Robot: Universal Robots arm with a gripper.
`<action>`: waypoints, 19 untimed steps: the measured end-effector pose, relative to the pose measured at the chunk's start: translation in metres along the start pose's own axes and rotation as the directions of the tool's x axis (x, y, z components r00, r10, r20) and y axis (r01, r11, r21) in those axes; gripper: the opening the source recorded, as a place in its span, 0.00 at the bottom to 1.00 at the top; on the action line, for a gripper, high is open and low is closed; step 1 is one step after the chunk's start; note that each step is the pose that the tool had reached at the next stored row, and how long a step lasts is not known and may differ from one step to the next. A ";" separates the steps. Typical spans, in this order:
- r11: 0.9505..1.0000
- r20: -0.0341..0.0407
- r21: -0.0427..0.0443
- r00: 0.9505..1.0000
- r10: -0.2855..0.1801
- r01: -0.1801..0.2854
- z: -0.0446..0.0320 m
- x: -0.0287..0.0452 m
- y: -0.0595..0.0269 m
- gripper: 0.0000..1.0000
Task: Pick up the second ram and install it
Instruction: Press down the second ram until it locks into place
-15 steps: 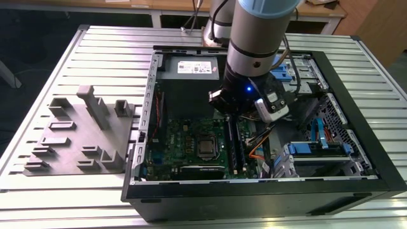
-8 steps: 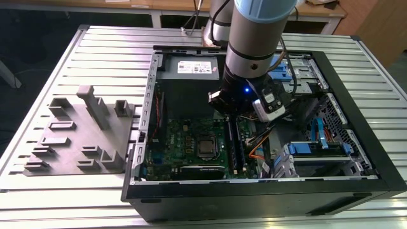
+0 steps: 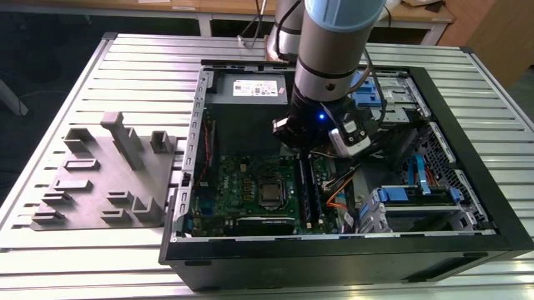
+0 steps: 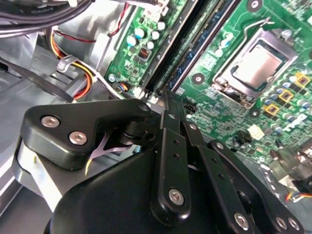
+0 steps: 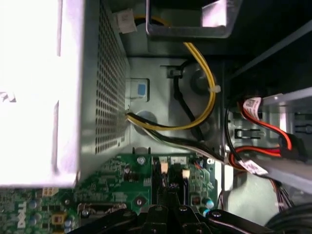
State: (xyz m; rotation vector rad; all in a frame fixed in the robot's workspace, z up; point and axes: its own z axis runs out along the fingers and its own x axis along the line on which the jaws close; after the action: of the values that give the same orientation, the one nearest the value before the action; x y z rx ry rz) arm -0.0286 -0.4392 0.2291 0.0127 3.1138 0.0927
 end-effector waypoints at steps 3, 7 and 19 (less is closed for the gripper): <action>1.000 0.000 0.000 1.000 0.000 0.000 0.0024 0.0000 0.0014 0.07; 1.000 0.000 0.000 1.000 0.000 0.000 0.0057 0.0002 0.0014 0.07; 1.000 0.000 0.000 1.000 0.000 0.000 0.0101 0.0004 0.0012 0.07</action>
State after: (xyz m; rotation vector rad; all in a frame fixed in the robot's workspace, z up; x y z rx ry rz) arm -0.0287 -0.4374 0.2192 0.0127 3.1140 0.0924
